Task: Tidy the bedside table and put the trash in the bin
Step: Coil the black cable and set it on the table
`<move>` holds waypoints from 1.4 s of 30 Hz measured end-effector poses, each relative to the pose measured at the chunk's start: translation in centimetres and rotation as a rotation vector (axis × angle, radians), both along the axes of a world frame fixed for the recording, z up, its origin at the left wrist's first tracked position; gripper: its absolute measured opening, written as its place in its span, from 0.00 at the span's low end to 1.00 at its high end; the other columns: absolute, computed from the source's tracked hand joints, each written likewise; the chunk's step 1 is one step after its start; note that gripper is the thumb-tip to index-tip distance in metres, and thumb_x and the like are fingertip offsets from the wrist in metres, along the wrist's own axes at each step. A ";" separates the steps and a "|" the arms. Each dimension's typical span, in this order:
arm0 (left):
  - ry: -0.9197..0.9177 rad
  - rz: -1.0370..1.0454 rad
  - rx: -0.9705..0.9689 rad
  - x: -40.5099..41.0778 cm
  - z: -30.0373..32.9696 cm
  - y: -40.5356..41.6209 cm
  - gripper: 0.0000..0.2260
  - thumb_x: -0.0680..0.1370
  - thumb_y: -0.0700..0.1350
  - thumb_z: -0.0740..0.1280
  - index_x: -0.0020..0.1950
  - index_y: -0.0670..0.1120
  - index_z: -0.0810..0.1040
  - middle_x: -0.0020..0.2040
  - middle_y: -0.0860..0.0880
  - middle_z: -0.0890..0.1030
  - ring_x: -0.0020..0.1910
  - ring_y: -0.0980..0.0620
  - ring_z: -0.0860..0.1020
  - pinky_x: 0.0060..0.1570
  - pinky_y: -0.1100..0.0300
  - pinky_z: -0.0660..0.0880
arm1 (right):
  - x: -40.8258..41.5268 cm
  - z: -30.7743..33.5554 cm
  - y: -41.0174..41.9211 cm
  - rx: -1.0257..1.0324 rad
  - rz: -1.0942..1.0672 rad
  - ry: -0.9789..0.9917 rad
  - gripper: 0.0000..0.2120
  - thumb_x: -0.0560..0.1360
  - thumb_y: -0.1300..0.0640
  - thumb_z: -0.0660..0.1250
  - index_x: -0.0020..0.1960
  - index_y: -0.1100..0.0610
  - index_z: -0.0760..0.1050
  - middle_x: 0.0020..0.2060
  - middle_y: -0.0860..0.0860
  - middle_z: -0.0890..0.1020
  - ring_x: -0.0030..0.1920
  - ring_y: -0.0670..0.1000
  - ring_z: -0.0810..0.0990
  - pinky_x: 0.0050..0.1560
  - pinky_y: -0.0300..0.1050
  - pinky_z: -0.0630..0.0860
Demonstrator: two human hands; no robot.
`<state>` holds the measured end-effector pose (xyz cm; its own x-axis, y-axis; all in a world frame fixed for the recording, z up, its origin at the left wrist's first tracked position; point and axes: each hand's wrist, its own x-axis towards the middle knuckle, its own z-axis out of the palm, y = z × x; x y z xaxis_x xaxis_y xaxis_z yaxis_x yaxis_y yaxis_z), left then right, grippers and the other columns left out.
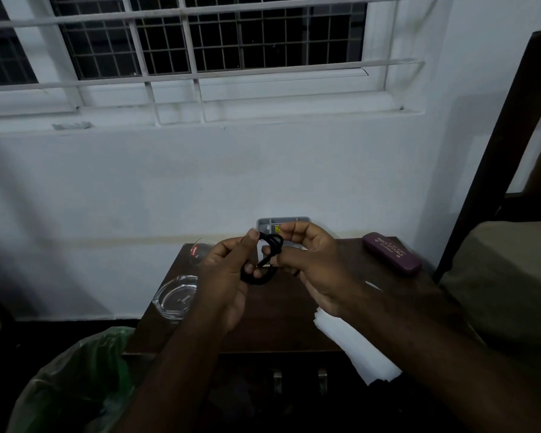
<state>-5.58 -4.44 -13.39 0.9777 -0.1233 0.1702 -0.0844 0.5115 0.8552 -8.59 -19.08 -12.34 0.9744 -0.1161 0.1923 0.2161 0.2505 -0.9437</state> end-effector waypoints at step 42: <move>0.065 -0.032 -0.118 -0.5 0.0 -0.4 0.06 0.79 0.37 0.65 0.54 0.36 0.78 0.29 0.49 0.78 0.29 0.51 0.75 0.31 0.60 0.76 | 0.6 -0.3 -0.8 -0.350 0.327 0.074 0.23 0.70 0.73 0.69 0.59 0.53 0.79 0.49 0.54 0.85 0.46 0.54 0.82 0.46 0.51 0.78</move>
